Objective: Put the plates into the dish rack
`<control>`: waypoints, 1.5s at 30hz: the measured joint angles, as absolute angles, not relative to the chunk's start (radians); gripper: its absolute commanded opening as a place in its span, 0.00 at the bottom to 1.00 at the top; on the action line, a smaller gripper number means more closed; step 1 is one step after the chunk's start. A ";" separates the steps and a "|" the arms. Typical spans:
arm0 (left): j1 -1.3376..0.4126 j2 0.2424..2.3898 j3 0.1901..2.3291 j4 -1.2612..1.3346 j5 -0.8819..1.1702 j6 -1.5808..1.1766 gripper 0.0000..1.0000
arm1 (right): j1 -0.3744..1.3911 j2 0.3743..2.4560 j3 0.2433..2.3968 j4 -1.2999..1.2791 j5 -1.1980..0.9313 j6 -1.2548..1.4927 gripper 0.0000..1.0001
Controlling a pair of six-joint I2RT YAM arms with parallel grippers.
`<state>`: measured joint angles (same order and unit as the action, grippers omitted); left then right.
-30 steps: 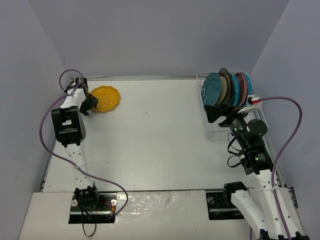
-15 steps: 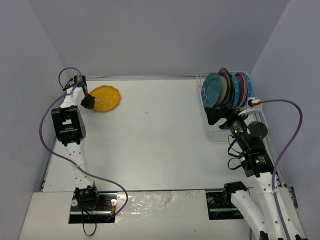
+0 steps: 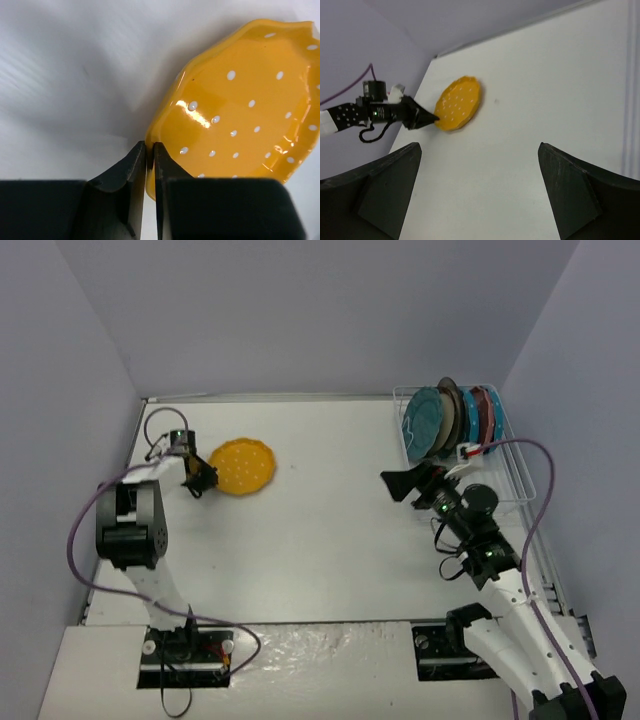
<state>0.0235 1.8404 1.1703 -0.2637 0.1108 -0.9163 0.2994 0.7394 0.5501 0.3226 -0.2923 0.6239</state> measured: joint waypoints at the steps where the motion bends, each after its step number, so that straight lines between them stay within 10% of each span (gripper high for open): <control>1: -0.008 1.796 1.101 -0.228 0.130 -0.930 0.00 | 0.348 0.764 0.536 0.334 -0.279 0.635 1.00; 15: -0.199 1.413 0.635 -0.070 0.266 -1.095 0.00 | 0.748 1.223 0.314 0.817 -0.087 0.863 1.00; 45: -0.277 1.248 0.528 -0.006 0.310 -1.282 0.00 | 0.765 1.844 0.394 1.422 -0.158 1.164 0.96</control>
